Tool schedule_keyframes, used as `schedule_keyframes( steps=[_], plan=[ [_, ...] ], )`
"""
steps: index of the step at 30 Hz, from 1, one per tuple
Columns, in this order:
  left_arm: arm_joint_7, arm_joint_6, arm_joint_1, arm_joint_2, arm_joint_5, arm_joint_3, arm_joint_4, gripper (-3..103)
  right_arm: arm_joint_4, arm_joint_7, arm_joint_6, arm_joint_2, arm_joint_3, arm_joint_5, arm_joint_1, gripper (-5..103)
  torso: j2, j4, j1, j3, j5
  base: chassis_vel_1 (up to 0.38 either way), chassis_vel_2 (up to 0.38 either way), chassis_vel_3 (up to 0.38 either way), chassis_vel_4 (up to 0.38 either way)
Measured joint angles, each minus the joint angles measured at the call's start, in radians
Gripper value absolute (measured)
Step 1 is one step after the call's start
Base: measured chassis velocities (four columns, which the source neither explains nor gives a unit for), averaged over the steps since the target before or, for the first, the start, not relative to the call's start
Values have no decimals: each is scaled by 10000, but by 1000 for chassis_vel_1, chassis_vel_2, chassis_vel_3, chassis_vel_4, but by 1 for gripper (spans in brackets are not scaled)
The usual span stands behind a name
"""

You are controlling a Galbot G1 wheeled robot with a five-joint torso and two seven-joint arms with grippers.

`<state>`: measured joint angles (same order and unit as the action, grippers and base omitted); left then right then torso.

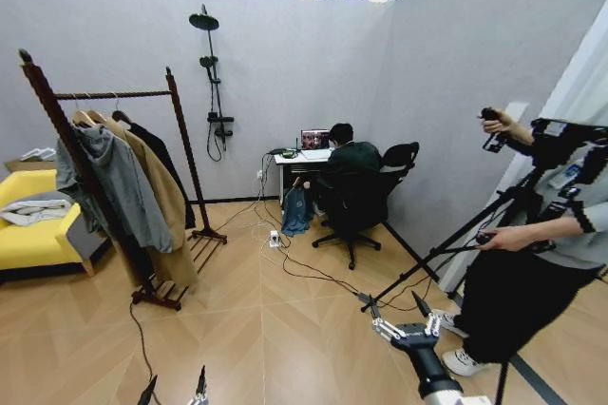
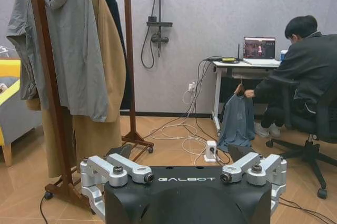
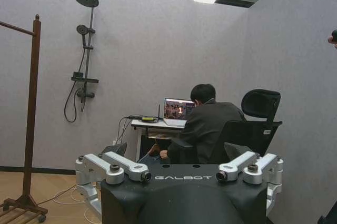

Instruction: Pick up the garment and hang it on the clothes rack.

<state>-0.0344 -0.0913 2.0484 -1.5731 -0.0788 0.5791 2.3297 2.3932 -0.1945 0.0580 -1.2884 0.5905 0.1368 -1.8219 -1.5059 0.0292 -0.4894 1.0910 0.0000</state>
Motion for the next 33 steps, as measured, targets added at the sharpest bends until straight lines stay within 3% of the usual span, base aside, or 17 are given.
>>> schedule_keyframes(
  steps=[33],
  plan=[
    [0,0,0,0,0,0,0,100,0,0,0,0,1,0,0,100,1,0,0,0,0,0,0,0,0]
  ],
)
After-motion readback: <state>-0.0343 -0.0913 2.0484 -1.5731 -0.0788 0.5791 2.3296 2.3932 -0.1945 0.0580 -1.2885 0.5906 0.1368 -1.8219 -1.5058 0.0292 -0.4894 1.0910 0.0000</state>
